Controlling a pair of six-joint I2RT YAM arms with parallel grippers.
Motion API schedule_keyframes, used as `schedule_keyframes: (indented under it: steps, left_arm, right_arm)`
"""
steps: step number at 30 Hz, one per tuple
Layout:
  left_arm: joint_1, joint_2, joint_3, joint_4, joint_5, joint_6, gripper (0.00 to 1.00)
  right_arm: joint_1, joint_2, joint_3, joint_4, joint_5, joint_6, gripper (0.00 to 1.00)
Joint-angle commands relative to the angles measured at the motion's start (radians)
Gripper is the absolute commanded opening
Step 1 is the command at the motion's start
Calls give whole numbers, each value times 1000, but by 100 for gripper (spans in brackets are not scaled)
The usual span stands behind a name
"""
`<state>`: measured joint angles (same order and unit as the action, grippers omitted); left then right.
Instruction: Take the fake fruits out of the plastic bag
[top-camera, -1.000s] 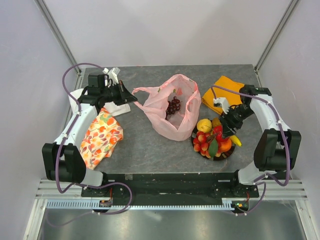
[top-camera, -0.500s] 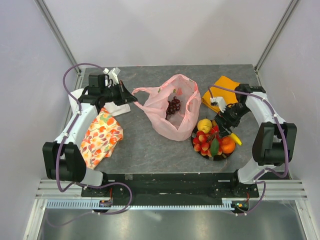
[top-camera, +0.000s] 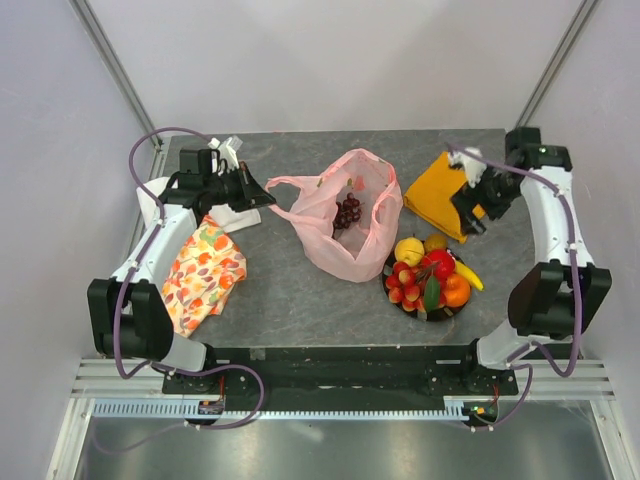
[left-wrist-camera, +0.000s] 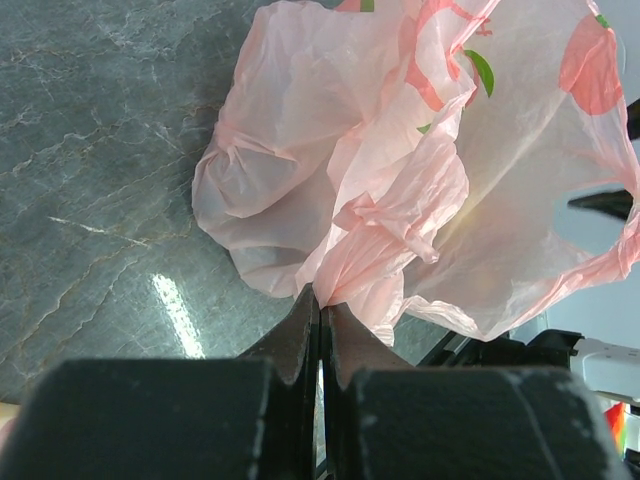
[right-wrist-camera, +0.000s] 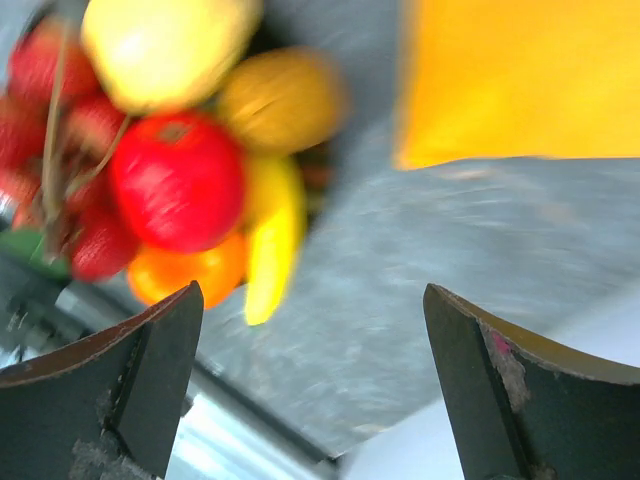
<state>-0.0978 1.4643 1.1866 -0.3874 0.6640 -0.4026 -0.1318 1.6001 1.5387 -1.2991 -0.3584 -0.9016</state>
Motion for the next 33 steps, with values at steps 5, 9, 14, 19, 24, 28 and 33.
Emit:
schedule_keyframes:
  steps: [5,9,14,19,24,28,33]
  left_arm:
    - [-11,-13,39,28,63,19,2]
    - [-17,-27,18,41,69,8,2]
    - [-17,-70,11,30,69,27,2]
    - [-16,-107,-1,18,65,53,2]
    - [-16,-125,-27,10,63,70,2]
    - [-16,-121,-39,7,71,64,1]
    - [-16,-111,-35,1,72,68,2]
  right_arm:
    - [237,93,618,207,-253,346,98]
    - [466,204,667,287,-280,431,87]
    - [541,357,546,308,-229,412,64]
    - [540,441,471,372,-165,408,58]
    - [543,534,494,437,-78,451,69]
    - [551,638,514,474,11,492,82]
    - [567,708,508,489,75,484,86]
